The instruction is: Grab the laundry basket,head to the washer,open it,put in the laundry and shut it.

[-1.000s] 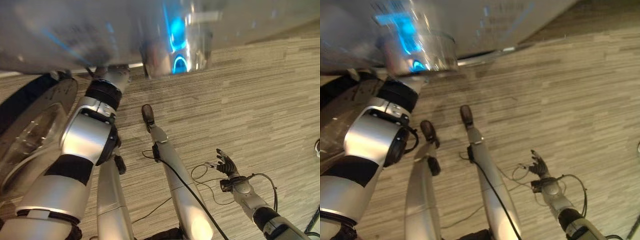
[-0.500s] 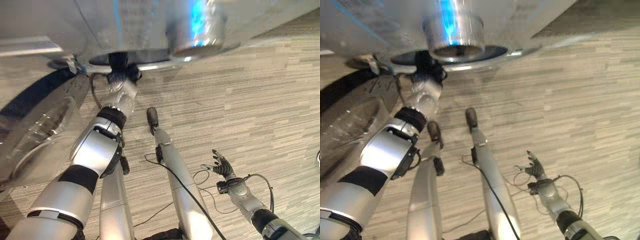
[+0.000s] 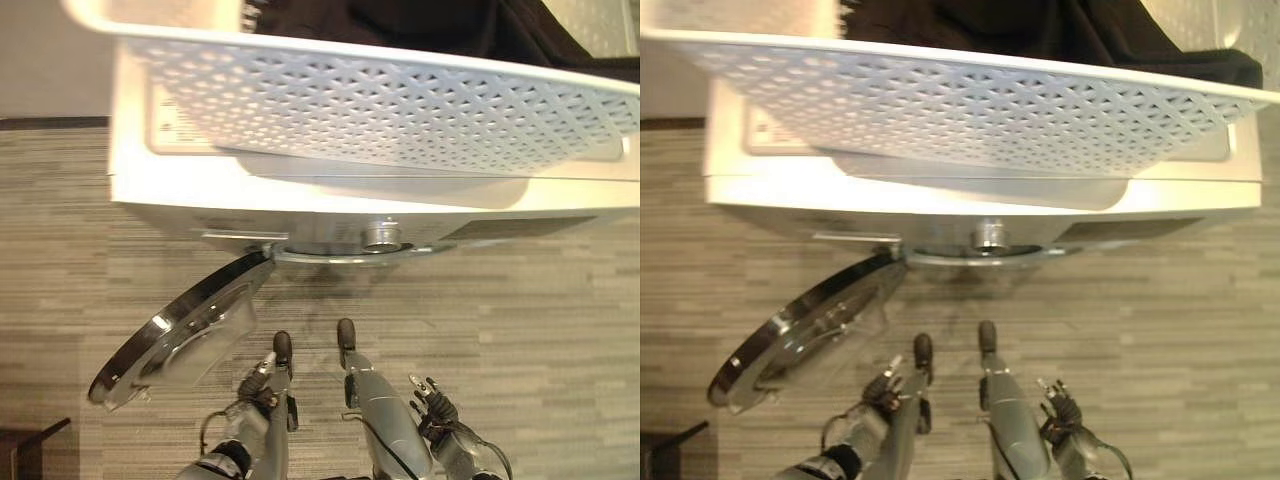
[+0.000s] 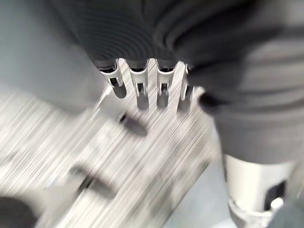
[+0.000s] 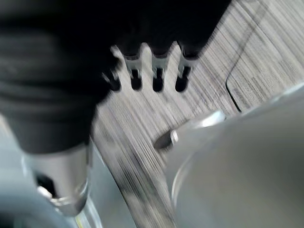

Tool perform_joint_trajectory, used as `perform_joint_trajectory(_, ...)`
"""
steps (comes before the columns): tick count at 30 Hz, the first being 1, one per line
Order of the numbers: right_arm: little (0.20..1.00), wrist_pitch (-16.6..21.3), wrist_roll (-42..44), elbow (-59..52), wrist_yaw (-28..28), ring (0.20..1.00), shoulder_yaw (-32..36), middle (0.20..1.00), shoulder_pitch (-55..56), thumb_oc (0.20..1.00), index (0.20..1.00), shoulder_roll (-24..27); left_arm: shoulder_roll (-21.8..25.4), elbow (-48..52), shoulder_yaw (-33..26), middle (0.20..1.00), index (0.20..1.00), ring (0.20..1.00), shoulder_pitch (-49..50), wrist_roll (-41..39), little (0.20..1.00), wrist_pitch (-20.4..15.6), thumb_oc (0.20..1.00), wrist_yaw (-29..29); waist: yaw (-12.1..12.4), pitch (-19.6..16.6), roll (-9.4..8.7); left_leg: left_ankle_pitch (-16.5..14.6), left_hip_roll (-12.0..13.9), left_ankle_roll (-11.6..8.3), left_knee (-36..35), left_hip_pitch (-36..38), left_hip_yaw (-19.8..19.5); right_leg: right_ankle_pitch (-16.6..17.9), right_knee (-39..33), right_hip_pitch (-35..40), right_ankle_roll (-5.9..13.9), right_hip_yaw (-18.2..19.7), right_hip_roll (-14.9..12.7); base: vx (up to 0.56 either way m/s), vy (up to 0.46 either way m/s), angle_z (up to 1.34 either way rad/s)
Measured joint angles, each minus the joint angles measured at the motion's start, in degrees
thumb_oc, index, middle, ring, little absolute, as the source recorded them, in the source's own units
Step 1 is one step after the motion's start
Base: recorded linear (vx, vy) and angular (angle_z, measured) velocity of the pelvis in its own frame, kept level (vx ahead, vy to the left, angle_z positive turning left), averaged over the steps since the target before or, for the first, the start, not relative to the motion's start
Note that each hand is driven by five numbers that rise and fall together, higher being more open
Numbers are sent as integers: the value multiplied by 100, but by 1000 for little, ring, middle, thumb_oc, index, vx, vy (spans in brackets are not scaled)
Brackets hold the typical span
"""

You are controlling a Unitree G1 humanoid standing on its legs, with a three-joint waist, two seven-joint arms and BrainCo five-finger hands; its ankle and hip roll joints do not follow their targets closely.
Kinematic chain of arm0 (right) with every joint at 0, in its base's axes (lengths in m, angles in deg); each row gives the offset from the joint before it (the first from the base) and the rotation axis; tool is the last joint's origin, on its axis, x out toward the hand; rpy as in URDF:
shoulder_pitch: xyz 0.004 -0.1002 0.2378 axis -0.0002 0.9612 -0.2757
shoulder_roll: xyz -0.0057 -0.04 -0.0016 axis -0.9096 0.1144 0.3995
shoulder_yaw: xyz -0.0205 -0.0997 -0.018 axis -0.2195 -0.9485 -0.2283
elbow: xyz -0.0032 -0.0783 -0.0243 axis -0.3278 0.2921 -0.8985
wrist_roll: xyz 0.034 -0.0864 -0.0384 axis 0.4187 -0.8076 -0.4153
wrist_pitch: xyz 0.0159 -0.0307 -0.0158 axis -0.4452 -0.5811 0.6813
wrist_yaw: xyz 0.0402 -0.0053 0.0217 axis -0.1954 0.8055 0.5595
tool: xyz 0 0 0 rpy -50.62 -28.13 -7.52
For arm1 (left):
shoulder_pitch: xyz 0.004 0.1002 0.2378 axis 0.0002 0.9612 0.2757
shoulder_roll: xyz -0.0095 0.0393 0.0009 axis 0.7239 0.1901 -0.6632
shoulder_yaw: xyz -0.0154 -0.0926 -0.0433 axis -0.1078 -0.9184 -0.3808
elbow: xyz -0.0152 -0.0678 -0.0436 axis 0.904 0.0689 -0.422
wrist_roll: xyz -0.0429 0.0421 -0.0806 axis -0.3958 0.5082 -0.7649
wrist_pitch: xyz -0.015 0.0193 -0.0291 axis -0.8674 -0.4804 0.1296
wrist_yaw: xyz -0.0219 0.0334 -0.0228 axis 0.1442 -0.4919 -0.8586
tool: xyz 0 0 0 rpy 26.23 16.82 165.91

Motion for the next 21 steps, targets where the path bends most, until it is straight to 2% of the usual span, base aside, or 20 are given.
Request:
perform_joint_trajectory(3,1000,-30,-378,-56,23,1000,175,1000,214,1000,1000,11,256,-397,-472,1000,1000,1000,212,443,1000,131,1000,126,37,-603,60,-13,2,16,-63,100,-6,98,-292,228,14,-23,-6,144,118,4)
perform_joint_trajectory(5,1000,-180,-31,83,285,1000,486,1000,285,1000,1000,-28,230,-578,-812,1000,1000,1000,269,734,1000,273,1000,199,45,-719,94,-19,4,42,-65,355,-27,207,-603,657,7,-126,-17,137,73,12)
perform_joint_trajectory(7,1000,-331,137,473,508,1000,678,1000,289,1000,1000,-26,234,-657,-988,1000,1000,1000,526,942,1000,333,1000,265,57,-1005,90,-119,5,15,-67,544,-25,238,-828,962,8,-139,-18,78,50,5)
perform_joint_trajectory(8,1000,-418,167,548,603,1000,743,1000,433,1000,1000,69,233,-599,-944,1000,1000,1000,770,1025,1000,308,1000,358,74,-1344,112,-146,-5,45,-66,619,-28,245,-935,1089,11,-148,-12,88,86,6)
perform_joint_trajectory(10,1000,-476,156,559,648,1000,816,1000,459,1000,1000,227,259,-595,-959,1000,1000,1000,923,1145,1000,315,1000,438,108,-1528,142,-162,-12,61,-69,630,-25,245,-953,1107,14,-155,-18,98,79,0)
perform_joint_trajectory(11,1000,-482,140,513,617,1000,1186,1000,443,1000,1000,366,295,-580,-1108,1000,1000,1000,1018,1149,1000,294,1000,475,108,-1584,153,-169,-16,75,-69,721,-15,245,-953,1182,16,-136,-18,111,57,-7)
perform_joint_trajectory(13,1000,-494,48,406,605,1000,1389,1000,453,1000,1000,524,351,-593,-1198,1000,1000,1000,1098,1175,1000,297,1000,547,111,-1710,162,-194,-16,87,-71,737,-7,224,-953,1192,36,-125,-19,96,49,-6)
perform_joint_trajectory(14,1000,-494,42,190,576,1000,1873,1000,470,1000,1000,751,419,-633,-1534,1000,1000,1000,1203,1197,1000,293,1000,596,98,-1755,159,-232,-15,95,-71,886,15,215,-955,1332,43,-102,-16,104,41,-6)
perform_joint_trajectory(16,1000,-450,45,-242,500,1000,2127,1000,591,1000,1000,1104,547,-658,-1640,1000,1000,1000,1355,1204,1000,290,1000,617,61,-1930,138,-273,-16,94,-73,928,20,112,-956,1372,65,-85,-14,111,36,-3)
perform_joint_trajectory(17,1000,-502,45,-696,475,1000,2489,1000,769,1000,1000,1227,594,-686,-1885,1000,1000,1000,1429,1255,1000,291,1000,641,59,-1960,137,-288,-14,111,-75,976,33,108,-957,1411,73,-74,-15,108,38,-9)
perform_joint_trajectory(18,1000,-314,41,-1163,430,1000,2908,1000,865,1000,1000,1590,709,-749,-2075,1000,1000,1000,1603,1332,1000,256,1000,635,19,-2040,53,-311,-8,120,-76,1067,78,104,-980,1497,89,-36,-9,115,63,-13)
perform_joint_trajectory(19,1000,-444,-92,-1539,332,1000,3122,1000,993,1000,1000,1779,712,-733,-2131,1000,1000,1000,1697,1439,1000,288,1000,650,22,-2061,77,-356,-6,118,-83,1100,120,82,-958,1524,69,-11,-9,115,64,-16)
perform_joint_trajectory(21,1000,-321,-294,-2266,167,1000,3741,1000,1133,1000,1000,2355,663,-772,-2276,1000,1000,1000,1876,1594,1000,276,1000,674,8,-2137,106,-377,-21,133,-100,1110,138,72,-969,1551,79,12,-24,59,41,-6)
